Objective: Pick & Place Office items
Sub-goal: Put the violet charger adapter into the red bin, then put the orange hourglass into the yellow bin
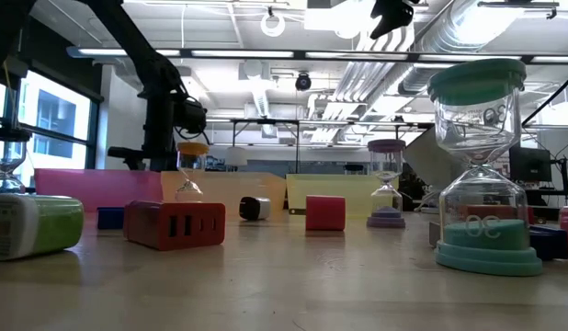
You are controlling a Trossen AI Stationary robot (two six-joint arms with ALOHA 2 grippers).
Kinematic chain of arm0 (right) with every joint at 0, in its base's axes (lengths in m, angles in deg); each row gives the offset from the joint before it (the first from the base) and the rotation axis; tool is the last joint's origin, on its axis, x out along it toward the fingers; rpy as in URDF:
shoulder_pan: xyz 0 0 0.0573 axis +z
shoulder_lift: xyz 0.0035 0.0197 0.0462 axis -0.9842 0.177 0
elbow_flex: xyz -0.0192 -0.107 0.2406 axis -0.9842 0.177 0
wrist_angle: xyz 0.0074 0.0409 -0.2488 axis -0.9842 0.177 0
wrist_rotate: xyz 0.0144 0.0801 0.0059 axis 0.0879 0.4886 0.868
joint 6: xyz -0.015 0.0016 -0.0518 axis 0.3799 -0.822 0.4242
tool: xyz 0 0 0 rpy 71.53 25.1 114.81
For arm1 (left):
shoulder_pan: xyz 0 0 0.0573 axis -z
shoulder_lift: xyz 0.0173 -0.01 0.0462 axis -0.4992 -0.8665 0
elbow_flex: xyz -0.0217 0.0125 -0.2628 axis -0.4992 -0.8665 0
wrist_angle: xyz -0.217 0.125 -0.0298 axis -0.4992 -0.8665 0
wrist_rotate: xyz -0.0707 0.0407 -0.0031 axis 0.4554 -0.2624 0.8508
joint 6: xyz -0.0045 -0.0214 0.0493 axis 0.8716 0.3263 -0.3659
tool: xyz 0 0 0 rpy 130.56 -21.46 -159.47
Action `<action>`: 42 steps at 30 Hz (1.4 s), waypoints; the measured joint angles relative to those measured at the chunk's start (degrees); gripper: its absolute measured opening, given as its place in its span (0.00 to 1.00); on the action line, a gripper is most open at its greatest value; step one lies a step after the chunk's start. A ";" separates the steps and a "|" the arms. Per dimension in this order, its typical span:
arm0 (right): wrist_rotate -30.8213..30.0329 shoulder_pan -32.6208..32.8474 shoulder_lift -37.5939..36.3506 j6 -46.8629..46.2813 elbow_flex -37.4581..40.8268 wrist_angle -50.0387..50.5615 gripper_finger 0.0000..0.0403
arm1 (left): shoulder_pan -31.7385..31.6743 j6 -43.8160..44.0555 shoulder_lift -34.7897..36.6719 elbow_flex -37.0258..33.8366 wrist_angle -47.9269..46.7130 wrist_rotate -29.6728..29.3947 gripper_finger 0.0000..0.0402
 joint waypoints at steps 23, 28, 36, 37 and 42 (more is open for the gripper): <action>0.00 0.00 0.00 0.09 0.00 -0.02 0.85 | 0.00 -0.69 6.44 0.00 -6.48 0.07 0.71; 0.00 0.00 0.00 0.09 0.00 -0.02 0.85 | 0.91 -3.78 13.83 0.00 -7.31 0.92 0.71; 0.00 0.02 0.00 1.44 0.00 -0.02 0.85 | 7.95 -5.21 26.11 0.00 -9.72 1.72 0.71; 0.00 0.00 0.00 1.44 0.00 -0.02 0.85 | 9.38 -5.24 27.47 0.00 -10.28 1.91 0.71; -0.04 0.02 0.00 1.46 0.00 -0.02 0.85 | 17.33 -3.75 32.34 0.00 -13.44 2.69 0.71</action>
